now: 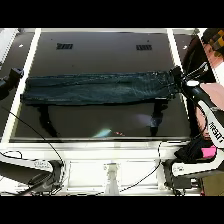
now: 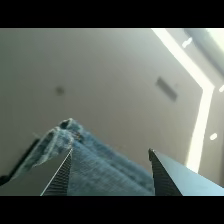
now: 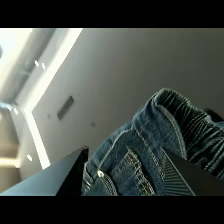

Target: Fold the clothes and pants, and hang the long-sleeved shirts on hangers.

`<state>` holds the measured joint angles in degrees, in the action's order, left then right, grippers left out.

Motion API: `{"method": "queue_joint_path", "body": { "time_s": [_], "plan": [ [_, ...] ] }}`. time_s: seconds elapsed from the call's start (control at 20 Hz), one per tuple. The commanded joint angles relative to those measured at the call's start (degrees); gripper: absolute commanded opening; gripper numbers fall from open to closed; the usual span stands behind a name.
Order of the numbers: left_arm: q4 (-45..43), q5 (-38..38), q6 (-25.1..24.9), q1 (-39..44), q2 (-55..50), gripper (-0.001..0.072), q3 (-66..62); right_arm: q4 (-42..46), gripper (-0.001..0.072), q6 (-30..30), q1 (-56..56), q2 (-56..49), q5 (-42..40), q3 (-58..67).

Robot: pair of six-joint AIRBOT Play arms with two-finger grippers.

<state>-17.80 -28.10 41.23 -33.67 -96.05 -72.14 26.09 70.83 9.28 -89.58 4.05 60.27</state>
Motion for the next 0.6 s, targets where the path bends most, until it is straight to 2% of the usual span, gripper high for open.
{"method": "queue_joint_path", "body": {
  "time_s": [0.0, 0.05, 0.15, 0.2, 0.35, 0.55],
  "plan": [
    [-13.51, -5.88, -0.90, -1.18, 1.20, 0.0566, -0.04, 7.08, 0.0519, 0.04, -0.02, 0.00, 3.19, 0.04],
    [-19.47, -7.65, 2.80, -1.44, 1.44, 0.0565, -0.04, 8.11, 0.0519, 0.04, -0.02, 0.00, 4.22, 0.04],
    [-31.76, -9.64, 15.96, -2.40, 1.44, 0.0566, -0.04, 8.96, 0.0519, 0.04, -0.02, 0.00, 6.62, 0.04],
    [-36.76, -10.14, 20.90, -3.10, 1.44, 0.0566, -0.04, 8.96, 0.0519, 0.04, -0.04, 0.00, 7.91, 0.04],
    [-39.63, -14.64, 23.80, -5.99, 0.26, 0.0565, -2.54, 8.94, 0.0519, 0.04, -0.04, 0.02, 10.67, 0.09],
    [-42.47, -34.77, 24.37, -7.52, -8.15, 0.0569, -18.69, 8.96, 0.0519, 0.04, -0.04, 0.02, 14.36, 1.49]
  ]
}}
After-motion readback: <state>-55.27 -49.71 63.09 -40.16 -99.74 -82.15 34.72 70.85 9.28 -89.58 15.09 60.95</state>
